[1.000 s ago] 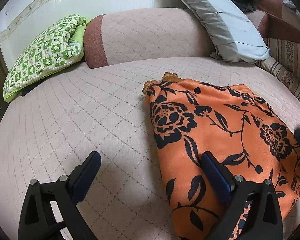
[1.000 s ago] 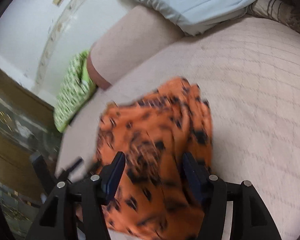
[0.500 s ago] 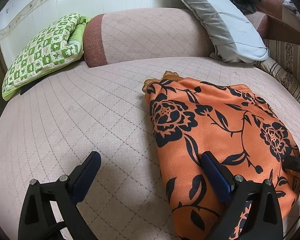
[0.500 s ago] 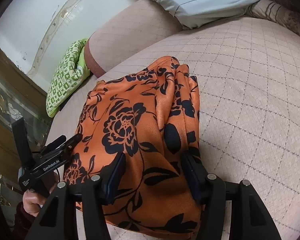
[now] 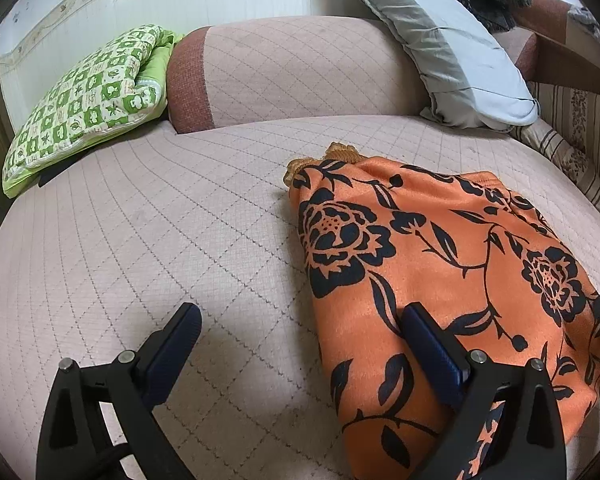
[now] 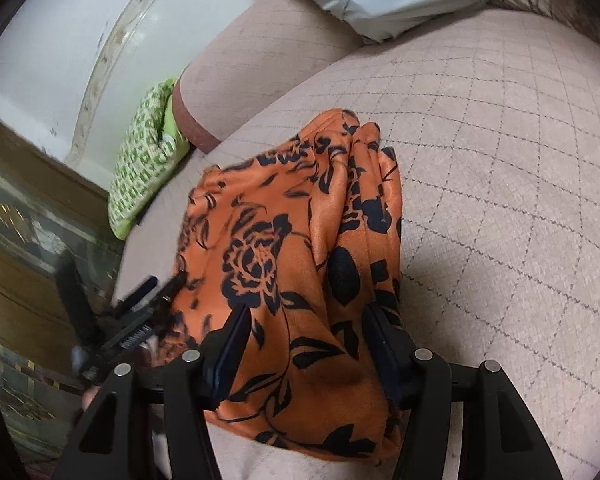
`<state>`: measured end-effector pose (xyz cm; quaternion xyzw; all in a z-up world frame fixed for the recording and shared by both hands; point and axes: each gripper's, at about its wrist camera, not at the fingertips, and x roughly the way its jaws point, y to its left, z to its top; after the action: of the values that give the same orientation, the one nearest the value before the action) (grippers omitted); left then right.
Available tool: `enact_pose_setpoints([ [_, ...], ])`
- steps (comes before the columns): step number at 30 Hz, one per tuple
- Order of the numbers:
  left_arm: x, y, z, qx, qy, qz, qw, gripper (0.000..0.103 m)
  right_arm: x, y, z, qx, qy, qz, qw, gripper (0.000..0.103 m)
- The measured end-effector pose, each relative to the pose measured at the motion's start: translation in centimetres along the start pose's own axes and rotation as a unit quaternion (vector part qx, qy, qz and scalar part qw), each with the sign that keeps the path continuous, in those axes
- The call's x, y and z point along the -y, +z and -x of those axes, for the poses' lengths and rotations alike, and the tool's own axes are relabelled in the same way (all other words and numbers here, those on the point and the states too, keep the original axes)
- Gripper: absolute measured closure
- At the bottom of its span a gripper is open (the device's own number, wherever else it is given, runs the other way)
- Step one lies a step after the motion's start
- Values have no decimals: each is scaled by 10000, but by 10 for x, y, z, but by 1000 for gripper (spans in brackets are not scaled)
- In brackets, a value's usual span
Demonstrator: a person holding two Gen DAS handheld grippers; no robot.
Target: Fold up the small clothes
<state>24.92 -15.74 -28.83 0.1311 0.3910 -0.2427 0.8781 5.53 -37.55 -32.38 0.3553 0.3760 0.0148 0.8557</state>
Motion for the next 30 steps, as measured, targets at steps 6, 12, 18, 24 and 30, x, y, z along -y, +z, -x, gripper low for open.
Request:
enact_pose_setpoints([
  [6,1,1,2,-6,30,3,10000,2,8,10,37,451,-59,-40,9990,37],
  [12,0,3,6,-100,-220,78,9997,3,31,13,46,326,-267,-354,9985,36],
  [18,1,4,11,-569,-1517,256,9865,3,40,2,31,-21,-156,-499,9986,36],
  [24,3,-5,4,-961,-1927,257,9762,3,39,-1,18,-229,158,-485,9984,33],
  [30,-2,-10,-12,-1278,-2358,686,9609,3,38,9,-12,-627,399,-485,9961,31],
])
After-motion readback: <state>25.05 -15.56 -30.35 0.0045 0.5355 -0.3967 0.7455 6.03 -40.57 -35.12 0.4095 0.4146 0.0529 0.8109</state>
